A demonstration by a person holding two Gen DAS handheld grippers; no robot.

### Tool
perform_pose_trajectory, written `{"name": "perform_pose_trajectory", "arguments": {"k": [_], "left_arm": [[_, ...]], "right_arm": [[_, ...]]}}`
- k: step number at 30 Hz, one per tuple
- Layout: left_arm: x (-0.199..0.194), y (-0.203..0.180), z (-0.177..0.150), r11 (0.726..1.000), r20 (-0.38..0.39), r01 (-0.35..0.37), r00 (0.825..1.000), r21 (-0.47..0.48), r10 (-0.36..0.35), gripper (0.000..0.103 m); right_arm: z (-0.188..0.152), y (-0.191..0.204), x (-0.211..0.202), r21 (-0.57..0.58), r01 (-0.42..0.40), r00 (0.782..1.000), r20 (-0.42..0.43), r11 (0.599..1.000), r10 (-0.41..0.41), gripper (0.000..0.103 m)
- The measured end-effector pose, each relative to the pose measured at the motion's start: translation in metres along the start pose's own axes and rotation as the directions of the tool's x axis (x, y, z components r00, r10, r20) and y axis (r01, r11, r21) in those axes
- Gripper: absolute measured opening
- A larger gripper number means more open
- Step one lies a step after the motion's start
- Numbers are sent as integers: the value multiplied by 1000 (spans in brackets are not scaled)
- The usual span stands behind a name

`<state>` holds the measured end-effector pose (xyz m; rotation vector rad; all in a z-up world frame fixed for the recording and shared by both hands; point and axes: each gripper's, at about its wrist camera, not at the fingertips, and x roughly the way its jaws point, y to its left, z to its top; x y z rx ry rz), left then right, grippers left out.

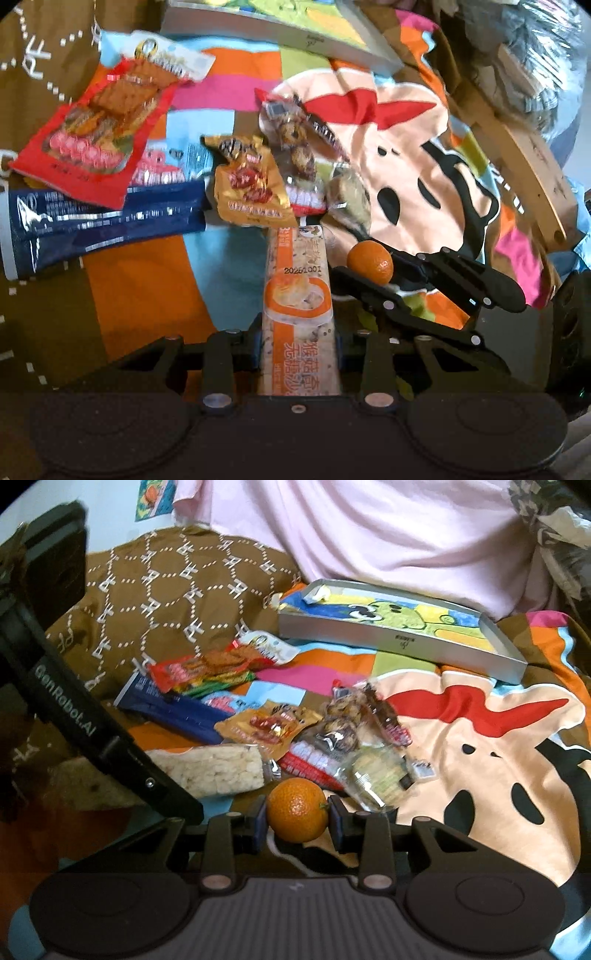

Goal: Organize snacks
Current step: 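Carry the orange and cake bar into the grey tray and open both grippers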

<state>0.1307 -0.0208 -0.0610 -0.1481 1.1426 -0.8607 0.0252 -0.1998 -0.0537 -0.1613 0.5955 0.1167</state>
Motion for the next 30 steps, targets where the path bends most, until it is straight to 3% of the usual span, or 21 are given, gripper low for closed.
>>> {"name": "perform_pose_trajectory", "arguments": {"k": [10, 15, 23, 30], "left_arm": [[-16, -12, 9, 994, 170, -88, 983, 70, 75, 36], [-23, -14, 26, 994, 240, -101, 966, 30, 91, 35], [-35, -14, 88, 990, 395, -140, 910, 1, 128, 35], [-30, -3, 147, 990, 445, -136, 886, -28, 134, 35]], "right_arm": [[19, -21, -4, 34, 31, 998, 62, 999, -33, 37], [41, -34, -1, 40, 33, 993, 111, 999, -38, 37], [88, -62, 23, 25, 45, 985, 167, 999, -48, 37], [125, -86, 59, 17, 58, 979, 193, 998, -60, 37]]}}
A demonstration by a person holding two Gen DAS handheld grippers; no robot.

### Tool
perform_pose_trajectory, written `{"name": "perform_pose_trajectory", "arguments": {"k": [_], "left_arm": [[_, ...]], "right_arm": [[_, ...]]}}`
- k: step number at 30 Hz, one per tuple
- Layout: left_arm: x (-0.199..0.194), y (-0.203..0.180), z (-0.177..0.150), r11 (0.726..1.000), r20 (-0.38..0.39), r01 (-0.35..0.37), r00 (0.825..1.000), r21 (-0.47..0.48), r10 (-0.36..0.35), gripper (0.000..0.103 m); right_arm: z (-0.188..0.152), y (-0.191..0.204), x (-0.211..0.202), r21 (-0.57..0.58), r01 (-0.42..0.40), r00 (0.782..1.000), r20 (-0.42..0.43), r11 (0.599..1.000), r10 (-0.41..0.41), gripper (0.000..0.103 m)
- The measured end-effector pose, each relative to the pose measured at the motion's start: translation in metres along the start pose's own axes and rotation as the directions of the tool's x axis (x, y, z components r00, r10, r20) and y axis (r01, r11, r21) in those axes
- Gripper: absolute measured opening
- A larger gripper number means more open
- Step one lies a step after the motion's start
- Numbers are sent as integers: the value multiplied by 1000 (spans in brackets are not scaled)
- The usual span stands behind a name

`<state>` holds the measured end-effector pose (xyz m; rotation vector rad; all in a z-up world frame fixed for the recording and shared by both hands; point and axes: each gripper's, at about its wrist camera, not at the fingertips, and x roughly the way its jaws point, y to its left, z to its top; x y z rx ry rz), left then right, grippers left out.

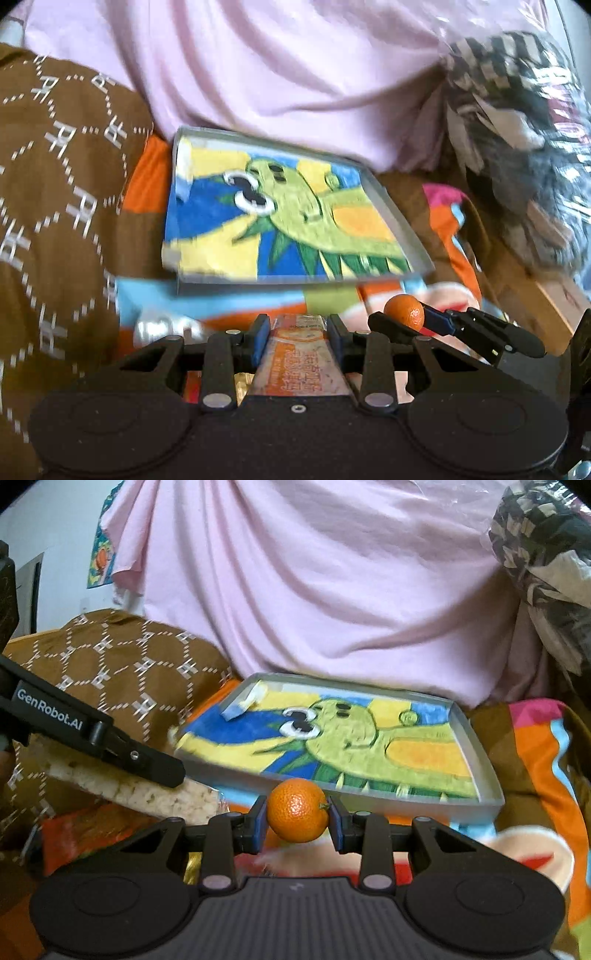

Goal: Organize snacks
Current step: 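Carry the orange and cake bar into the grey tray and open both grippers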

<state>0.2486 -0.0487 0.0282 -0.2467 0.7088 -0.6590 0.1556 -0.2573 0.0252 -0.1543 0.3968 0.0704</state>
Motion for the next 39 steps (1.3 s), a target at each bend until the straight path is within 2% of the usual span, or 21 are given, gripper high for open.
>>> {"name": "perform_pose_trajectory", "arguments": {"k": [6, 12, 18, 25, 30, 32, 34, 39], "left_arm": [[27, 10, 37, 999, 77, -36, 996, -13, 37, 35], [57, 20, 66, 996, 165, -78, 983, -50, 86, 35], [90, 26, 69, 990, 181, -133, 973, -47, 140, 35], [112, 25, 65, 983, 187, -185, 965, -21, 186, 36], [117, 28, 58, 974, 165, -227, 960, -24, 228, 38], [117, 31, 57, 973, 153, -227, 961, -45, 232, 46], [112, 33, 55, 972, 158, -227, 959, -61, 234, 61], [95, 28, 53, 969, 190, -244, 950, -48, 249, 74]], "right_arm": [[28, -11, 48, 12, 30, 999, 24, 999, -30, 37], [42, -14, 92, 34, 63, 998, 19, 997, -63, 37], [32, -15, 117, 55, 77, 997, -21, 996, -76, 38], [24, -24, 124, 116, 85, 996, -48, 990, -80, 39], [23, -26, 119, 140, 79, 996, -42, 987, -74, 53], [23, -26, 115, 138, 75, 997, -36, 988, -71, 61], [22, -26, 110, 141, 72, 997, -24, 987, -70, 72], [25, -26, 89, 153, 82, 996, 21, 985, -86, 86]]}}
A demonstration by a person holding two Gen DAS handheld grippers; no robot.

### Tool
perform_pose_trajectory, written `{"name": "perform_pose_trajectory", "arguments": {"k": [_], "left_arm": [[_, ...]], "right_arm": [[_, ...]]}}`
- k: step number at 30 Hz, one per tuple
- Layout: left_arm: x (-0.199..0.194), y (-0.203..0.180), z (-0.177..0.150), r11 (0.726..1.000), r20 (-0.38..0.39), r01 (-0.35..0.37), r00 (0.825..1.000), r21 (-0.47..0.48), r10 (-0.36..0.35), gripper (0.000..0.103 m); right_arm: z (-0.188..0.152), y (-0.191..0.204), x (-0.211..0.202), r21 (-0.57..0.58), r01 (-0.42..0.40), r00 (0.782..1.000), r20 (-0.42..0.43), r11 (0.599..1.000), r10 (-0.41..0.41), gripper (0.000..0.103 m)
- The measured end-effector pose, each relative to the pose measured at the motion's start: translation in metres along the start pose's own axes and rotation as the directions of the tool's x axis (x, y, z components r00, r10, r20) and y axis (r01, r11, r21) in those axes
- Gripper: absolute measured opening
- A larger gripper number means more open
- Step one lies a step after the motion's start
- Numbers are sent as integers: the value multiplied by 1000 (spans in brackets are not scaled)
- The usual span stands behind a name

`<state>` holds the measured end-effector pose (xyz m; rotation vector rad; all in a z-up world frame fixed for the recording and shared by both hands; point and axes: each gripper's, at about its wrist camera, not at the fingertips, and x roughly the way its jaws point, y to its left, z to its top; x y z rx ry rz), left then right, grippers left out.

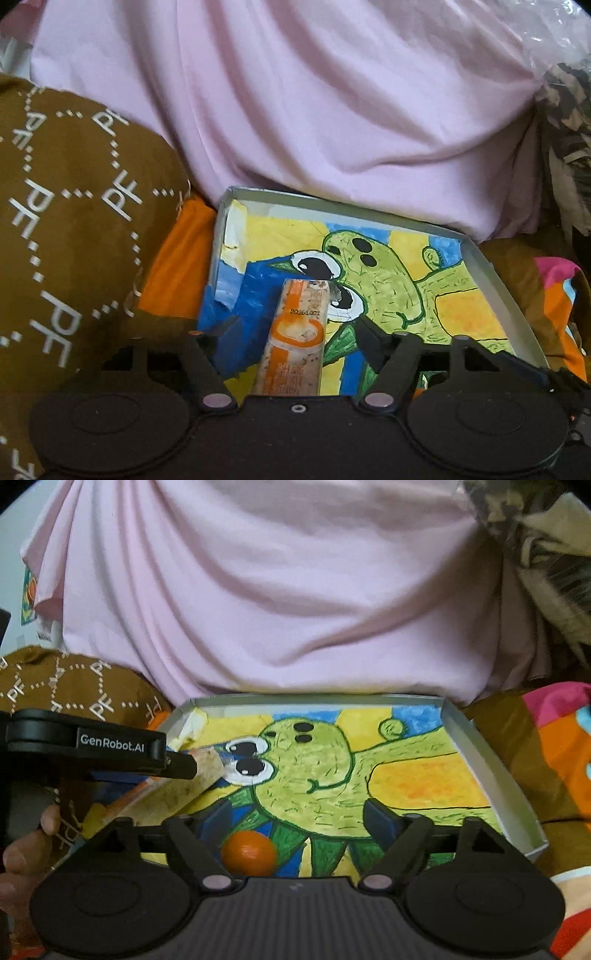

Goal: Organize snacks
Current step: 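Carry the orange and cake bar into the grey tray and open both grippers, then withdraw both open tools from the tray back over the snack pile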

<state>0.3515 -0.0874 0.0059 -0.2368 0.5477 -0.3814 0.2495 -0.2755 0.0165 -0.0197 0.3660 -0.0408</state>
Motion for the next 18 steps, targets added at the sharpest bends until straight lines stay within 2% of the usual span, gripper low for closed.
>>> {"name": "perform_pose_trajectory", "arguments": {"k": [1, 5, 7, 18], "left_arm": [[-5, 0, 0, 1000, 7, -3, 1000, 2, 3, 80], [-32, -2, -1, 999, 47, -20, 999, 28, 19, 90], [-47, -2, -3, 999, 62, -24, 998, 37, 22, 101], [-122, -5, -32, 996, 126, -25, 992, 85, 14, 102]], "right_arm": [[1, -1, -6, 5, 1, 1000, 10, 1000, -1, 89], [3, -4, -30, 25, 13, 999, 49, 1000, -15, 97], [3, -4, -44, 32, 28, 997, 68, 999, -30, 102], [-6, 1, -120, 105, 46, 996, 70, 993, -54, 103]]}}
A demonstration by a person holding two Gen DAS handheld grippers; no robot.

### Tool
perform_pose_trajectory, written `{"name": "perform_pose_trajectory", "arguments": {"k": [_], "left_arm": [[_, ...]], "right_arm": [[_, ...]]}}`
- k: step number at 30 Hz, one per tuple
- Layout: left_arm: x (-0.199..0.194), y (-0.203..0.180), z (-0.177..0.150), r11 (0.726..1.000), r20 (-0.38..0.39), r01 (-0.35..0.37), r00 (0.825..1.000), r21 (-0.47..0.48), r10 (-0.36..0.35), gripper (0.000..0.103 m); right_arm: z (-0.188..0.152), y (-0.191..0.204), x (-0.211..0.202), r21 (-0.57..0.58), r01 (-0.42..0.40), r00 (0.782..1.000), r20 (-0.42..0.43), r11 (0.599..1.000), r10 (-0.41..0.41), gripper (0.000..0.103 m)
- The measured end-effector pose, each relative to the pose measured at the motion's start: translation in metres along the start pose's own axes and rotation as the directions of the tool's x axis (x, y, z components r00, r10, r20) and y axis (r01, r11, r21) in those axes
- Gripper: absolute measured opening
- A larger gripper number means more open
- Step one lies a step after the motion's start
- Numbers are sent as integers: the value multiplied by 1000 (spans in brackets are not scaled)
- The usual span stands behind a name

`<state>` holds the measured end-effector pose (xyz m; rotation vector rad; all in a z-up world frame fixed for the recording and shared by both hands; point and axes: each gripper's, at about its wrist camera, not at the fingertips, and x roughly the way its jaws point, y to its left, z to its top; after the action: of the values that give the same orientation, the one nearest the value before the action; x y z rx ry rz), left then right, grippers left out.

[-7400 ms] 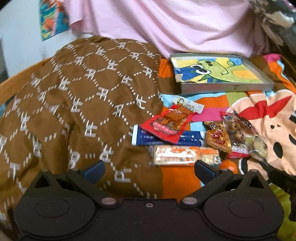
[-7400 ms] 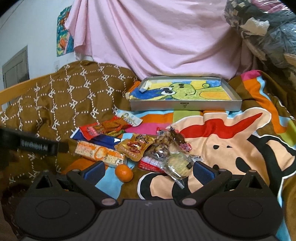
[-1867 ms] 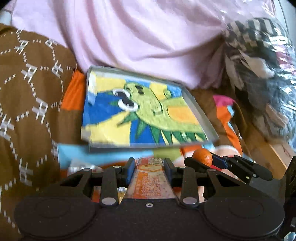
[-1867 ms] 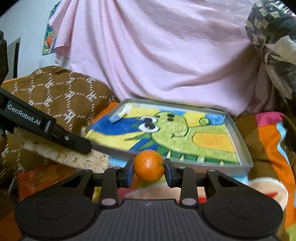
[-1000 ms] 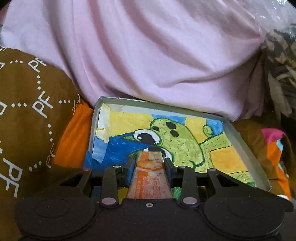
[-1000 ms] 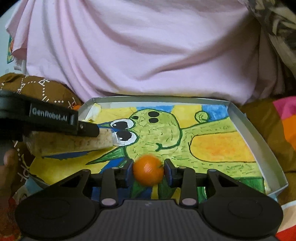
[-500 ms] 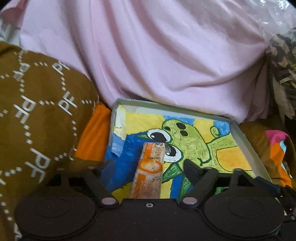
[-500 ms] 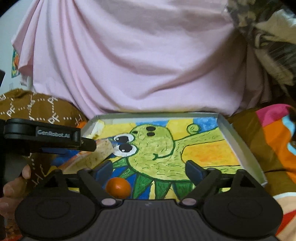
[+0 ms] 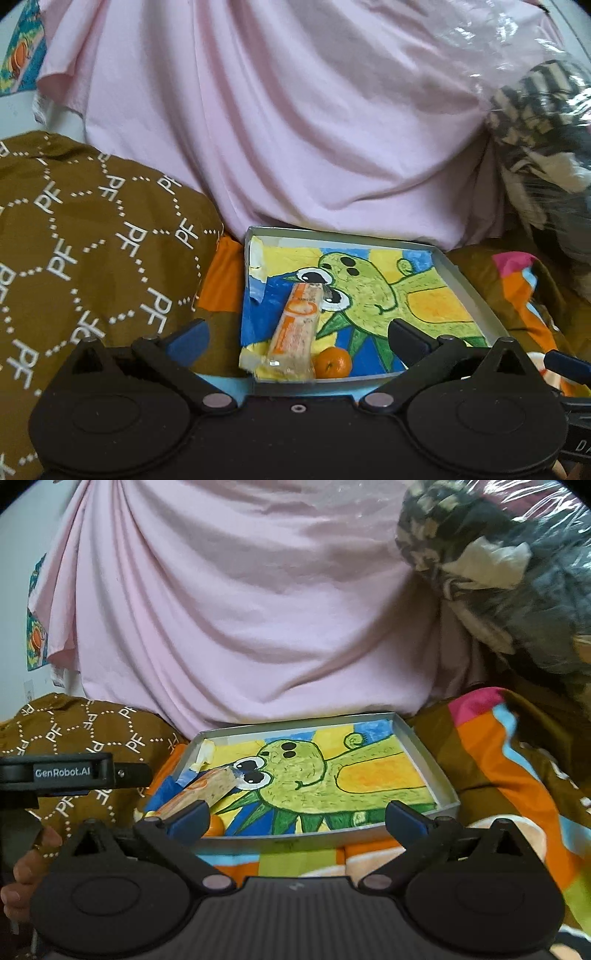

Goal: Organize snacks
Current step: 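Withdraw both open tools from the tray back over the snack pile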

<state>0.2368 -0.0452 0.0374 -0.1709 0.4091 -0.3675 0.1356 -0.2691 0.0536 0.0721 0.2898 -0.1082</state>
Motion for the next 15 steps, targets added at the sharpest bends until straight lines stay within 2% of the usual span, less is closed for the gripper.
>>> {"name": "perform_pose_trajectory", "arguments": {"k": [4, 15], "left_arm": [[-28, -7, -10, 1000, 7, -7, 1000, 22, 7, 102], [-92, -11, -48, 994, -41, -102, 994, 47, 104, 102]], "right_arm": [[-7, 3, -28, 1, 11, 1000, 8, 1000, -11, 103], [-39, 13, -91, -5, -5, 1000, -8, 1000, 5, 103]]}}
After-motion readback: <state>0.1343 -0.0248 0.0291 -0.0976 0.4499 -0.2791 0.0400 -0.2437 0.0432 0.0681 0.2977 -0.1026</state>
